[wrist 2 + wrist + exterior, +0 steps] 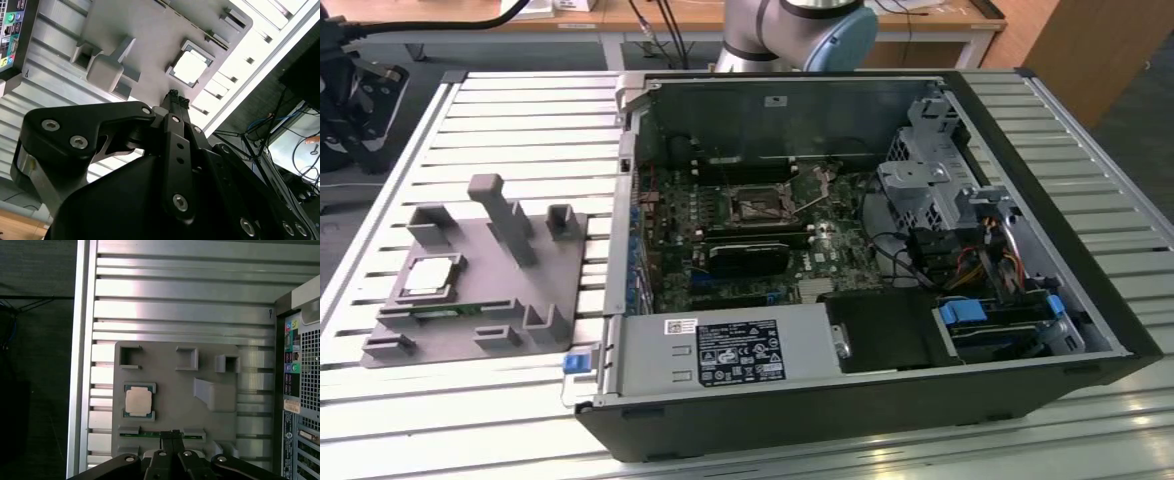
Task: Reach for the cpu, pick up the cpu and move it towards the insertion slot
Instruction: 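Pick up the cpu and move it towards the insertion slot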
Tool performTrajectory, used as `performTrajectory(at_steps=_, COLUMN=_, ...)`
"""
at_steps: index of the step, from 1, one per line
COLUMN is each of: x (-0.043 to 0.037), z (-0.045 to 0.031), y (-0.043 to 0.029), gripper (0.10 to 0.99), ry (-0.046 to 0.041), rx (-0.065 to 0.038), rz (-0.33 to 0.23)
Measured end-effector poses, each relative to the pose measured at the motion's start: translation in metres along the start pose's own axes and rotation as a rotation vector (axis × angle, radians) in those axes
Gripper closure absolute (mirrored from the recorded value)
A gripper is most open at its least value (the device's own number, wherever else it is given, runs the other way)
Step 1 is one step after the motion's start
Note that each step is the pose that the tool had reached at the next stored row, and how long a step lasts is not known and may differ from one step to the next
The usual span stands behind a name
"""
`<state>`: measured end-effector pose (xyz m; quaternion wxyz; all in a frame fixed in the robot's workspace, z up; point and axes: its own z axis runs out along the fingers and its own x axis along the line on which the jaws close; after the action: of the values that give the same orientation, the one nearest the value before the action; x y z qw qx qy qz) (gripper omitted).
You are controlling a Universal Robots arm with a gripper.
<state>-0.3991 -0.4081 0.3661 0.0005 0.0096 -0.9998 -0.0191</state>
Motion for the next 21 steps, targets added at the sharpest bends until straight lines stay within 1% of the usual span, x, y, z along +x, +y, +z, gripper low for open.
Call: performTrajectory(at_steps=21, x=0.002, z=0.0031, y=-0.0001, gripper=0.98, ry=-0.0002, rx=0.0, rz=0.0)
